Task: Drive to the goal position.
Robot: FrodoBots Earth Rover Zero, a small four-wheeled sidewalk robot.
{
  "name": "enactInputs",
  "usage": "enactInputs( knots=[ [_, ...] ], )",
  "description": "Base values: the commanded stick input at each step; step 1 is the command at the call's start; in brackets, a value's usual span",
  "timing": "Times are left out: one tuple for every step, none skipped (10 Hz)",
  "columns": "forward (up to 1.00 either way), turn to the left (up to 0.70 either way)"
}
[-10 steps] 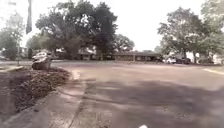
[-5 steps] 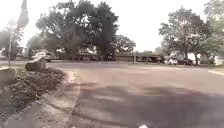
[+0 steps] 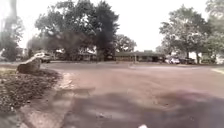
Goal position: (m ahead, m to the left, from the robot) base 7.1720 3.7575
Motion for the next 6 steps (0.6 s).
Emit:
enactInputs(
  knots=[
    [1.00, 0.00],
    [1.00, 0.00],
    [1.00, 0.00],
    [1.00, 0.00],
    [1.00, 0.00],
    [1.00, 0.00]
  ],
)
